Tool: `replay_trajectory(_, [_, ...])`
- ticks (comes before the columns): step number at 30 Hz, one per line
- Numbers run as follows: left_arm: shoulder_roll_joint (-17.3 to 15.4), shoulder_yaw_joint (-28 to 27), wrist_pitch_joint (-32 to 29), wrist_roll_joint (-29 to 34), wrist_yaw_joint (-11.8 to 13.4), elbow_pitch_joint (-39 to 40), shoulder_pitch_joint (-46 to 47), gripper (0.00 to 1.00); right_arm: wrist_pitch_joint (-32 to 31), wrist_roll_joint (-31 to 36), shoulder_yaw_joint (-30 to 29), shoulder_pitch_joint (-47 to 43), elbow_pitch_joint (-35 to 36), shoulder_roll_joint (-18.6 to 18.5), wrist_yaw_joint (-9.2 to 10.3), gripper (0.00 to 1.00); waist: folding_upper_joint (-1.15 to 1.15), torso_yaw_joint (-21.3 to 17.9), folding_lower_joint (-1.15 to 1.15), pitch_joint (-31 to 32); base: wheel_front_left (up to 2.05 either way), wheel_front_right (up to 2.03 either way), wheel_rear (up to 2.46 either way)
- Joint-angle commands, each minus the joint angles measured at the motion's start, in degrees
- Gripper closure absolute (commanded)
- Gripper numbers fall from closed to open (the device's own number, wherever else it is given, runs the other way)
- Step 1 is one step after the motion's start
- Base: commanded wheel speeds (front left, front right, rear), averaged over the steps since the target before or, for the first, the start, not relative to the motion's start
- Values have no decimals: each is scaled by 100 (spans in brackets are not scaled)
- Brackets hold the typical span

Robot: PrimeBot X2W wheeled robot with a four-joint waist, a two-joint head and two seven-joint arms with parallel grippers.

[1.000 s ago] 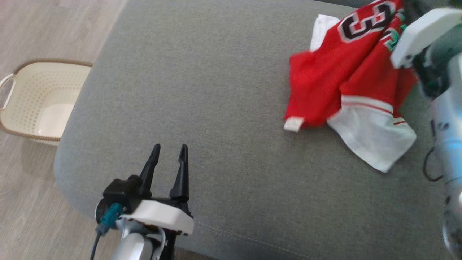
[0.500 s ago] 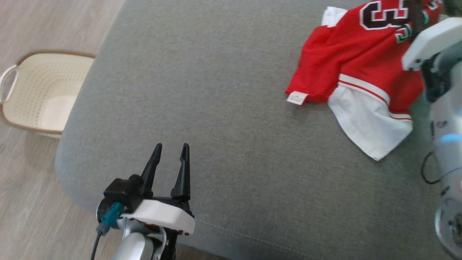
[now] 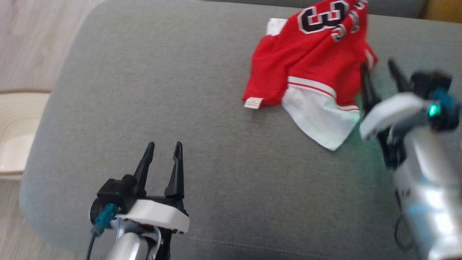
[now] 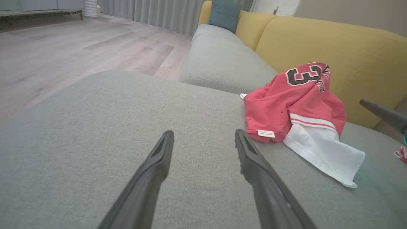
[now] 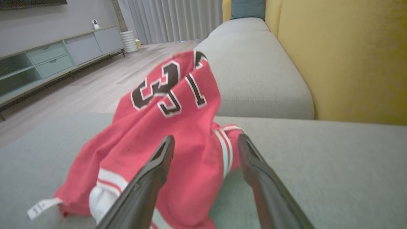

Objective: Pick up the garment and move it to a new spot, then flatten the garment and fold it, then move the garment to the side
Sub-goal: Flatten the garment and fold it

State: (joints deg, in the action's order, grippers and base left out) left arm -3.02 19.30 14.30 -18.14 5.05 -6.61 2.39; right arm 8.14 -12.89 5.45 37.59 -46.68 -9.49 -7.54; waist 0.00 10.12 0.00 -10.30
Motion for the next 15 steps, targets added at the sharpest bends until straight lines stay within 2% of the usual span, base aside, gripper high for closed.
replay_trajectory(1, [14, -239, 70, 66, 3, 217, 36, 0, 33, -56, 145, -56, 321, 72, 5, 0, 0, -155, 0, 60, 0, 0, 0])
replay_trajectory(8, [14, -327, 70, 157, -53, 245, 21, 0, -132, -259, 71, -1391, 1252, 301, 5, 0, 0, -355, 0, 75, 0, 0, 0])
replay_trajectory(15, [14, -357, 70, 215, -98, 250, 59, 0, -332, -318, 110, -2070, 1724, 599, 5, 0, 0, -366, 0, 37, 0, 0, 0])
